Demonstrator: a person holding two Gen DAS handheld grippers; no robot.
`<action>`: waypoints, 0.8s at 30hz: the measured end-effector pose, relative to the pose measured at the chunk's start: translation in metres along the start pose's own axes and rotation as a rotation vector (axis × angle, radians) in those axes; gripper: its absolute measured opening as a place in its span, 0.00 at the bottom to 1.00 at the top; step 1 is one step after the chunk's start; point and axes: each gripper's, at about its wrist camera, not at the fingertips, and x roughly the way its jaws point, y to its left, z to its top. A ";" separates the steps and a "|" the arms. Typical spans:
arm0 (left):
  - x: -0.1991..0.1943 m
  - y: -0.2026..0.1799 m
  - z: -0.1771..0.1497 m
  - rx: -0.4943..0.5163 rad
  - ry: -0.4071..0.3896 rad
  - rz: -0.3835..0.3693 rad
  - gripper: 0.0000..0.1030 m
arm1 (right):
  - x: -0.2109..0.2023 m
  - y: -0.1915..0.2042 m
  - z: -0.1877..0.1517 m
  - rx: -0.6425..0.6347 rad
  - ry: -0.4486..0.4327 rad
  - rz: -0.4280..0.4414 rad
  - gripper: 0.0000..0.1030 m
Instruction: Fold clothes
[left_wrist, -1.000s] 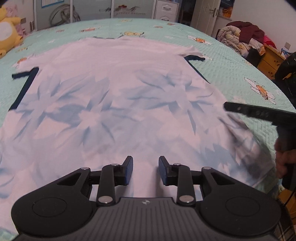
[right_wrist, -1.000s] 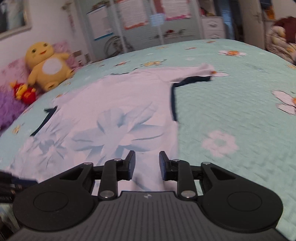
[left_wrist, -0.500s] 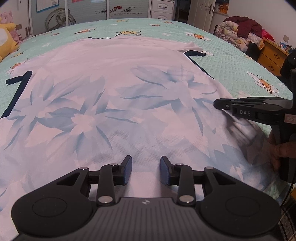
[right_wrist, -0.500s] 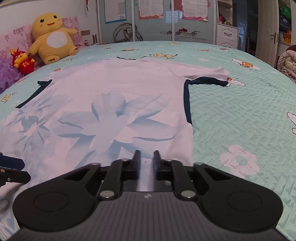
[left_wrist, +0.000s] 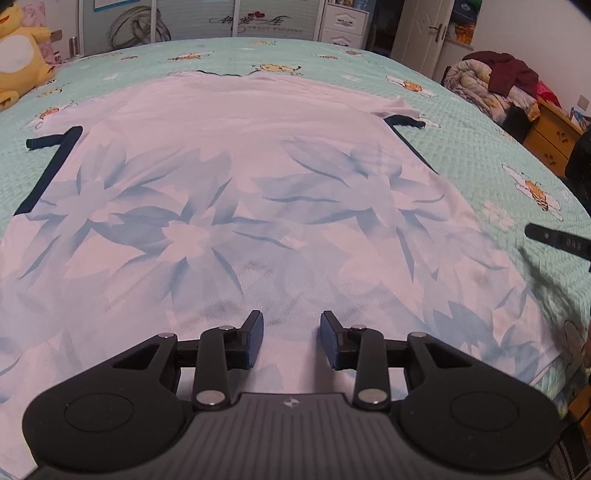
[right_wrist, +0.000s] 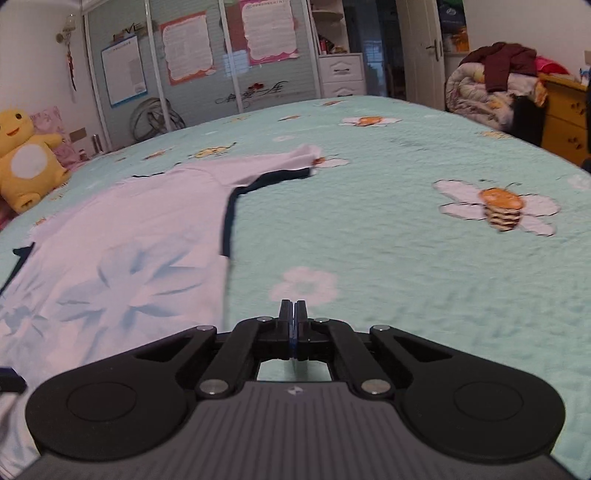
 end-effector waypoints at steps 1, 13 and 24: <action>-0.004 0.001 0.002 0.000 -0.024 0.003 0.36 | -0.002 0.000 0.001 -0.004 -0.013 0.003 0.00; -0.028 0.097 0.016 -0.221 -0.122 0.265 0.36 | -0.109 -0.110 0.026 0.207 -0.341 -0.420 0.00; -0.049 0.097 0.003 -0.284 -0.126 0.248 0.38 | -0.229 -0.302 -0.143 0.942 0.269 -0.967 0.36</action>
